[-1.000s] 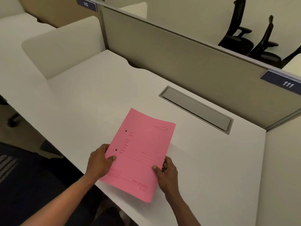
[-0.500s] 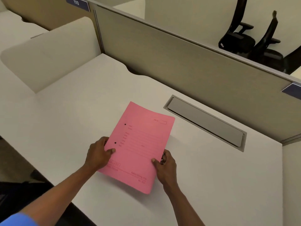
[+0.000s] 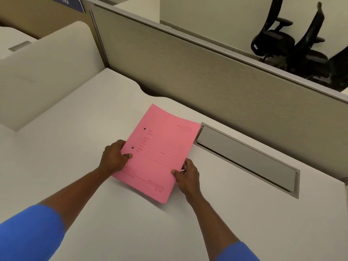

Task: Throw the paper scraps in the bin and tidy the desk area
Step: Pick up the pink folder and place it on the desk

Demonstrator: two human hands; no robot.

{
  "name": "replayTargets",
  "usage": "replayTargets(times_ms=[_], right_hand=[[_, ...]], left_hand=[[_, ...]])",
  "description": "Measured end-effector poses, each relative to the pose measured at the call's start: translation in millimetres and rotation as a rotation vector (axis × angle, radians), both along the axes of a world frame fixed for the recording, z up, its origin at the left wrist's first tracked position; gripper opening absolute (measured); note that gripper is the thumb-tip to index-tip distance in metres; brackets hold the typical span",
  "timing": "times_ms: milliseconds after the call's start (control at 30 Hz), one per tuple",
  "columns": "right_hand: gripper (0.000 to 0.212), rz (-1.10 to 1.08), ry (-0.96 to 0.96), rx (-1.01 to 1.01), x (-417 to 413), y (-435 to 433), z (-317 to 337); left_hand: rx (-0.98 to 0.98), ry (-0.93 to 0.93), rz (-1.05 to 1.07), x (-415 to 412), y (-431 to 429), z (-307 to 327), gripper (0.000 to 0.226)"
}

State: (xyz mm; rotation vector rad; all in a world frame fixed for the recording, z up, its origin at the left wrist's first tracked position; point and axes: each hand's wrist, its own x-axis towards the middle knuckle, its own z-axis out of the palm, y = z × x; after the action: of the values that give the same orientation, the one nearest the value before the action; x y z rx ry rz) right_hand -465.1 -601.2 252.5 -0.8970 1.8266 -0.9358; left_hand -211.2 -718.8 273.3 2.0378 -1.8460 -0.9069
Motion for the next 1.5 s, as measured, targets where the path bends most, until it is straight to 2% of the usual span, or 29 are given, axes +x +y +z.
replayTargets(times_ms=[367, 533, 733, 967, 1500], right_hand=[[0.051, -0.008, 0.003, 0.074, -33, -106, -27], [0.055, -0.035, 0.096, 0.093, -44, -131, -47], [0.063, -0.079, 0.197, 0.062, -44, -139, -46], [0.054, -0.071, 0.423, 0.059, -30, -133, -47], [0.026, 0.064, 0.513, 0.064, -46, -129, -46]], left_hand=[[-0.025, -0.025, -0.021, -37, -112, -37, 0.051], [-0.041, -0.044, -0.019, -56, -142, -48, 0.056], [-0.029, -0.192, 0.001, -74, -152, -45, 0.058], [-0.028, -0.29, 0.005, -83, -151, -45, 0.057], [-0.042, -0.302, -0.052, -89, -145, -48, 0.058]])
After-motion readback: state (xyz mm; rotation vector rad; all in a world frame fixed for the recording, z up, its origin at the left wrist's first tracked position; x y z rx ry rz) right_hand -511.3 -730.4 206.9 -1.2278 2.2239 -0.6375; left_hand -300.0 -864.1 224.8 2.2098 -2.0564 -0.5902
